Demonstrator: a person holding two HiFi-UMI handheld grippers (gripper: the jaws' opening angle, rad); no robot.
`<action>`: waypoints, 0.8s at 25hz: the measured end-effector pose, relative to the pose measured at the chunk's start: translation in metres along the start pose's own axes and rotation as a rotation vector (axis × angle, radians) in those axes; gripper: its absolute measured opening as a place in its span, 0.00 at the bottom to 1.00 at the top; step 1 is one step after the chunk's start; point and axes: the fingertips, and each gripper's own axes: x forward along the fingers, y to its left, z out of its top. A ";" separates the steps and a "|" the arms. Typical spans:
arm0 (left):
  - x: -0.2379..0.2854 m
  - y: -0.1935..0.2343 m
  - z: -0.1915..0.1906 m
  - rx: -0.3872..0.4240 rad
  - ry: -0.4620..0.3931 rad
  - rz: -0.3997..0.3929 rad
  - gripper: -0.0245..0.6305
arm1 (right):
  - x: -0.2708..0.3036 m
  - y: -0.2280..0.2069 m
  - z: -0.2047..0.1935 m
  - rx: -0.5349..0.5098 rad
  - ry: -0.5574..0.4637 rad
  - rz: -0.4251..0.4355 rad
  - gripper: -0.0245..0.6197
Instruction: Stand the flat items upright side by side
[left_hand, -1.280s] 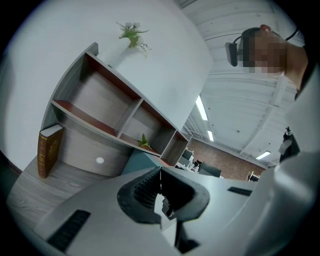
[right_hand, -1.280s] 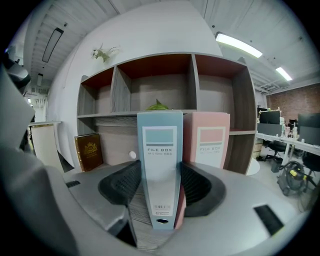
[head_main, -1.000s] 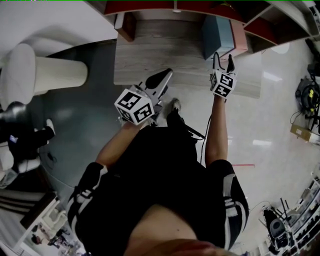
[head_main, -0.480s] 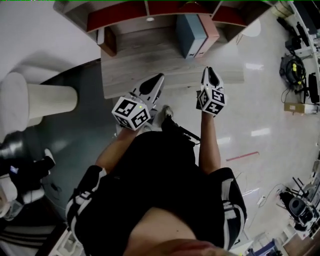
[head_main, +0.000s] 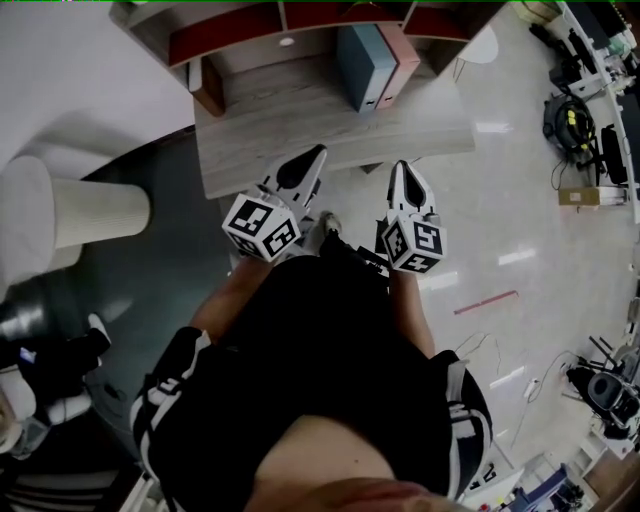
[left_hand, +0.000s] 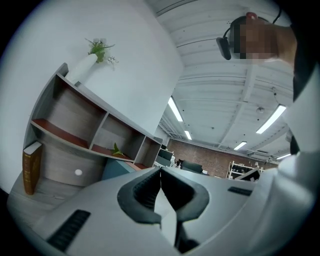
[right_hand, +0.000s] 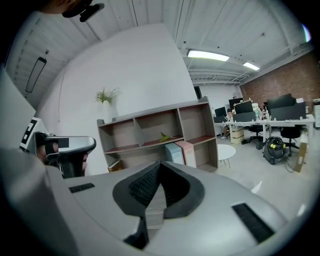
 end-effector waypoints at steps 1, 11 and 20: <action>-0.002 0.000 -0.001 -0.001 0.000 0.000 0.07 | -0.003 0.001 -0.002 0.003 0.003 -0.002 0.08; -0.011 -0.004 -0.006 0.005 0.012 -0.004 0.07 | -0.014 0.006 -0.005 -0.005 0.008 -0.011 0.08; -0.009 -0.004 -0.005 0.002 0.007 -0.013 0.07 | -0.013 0.008 -0.002 -0.009 0.004 -0.006 0.08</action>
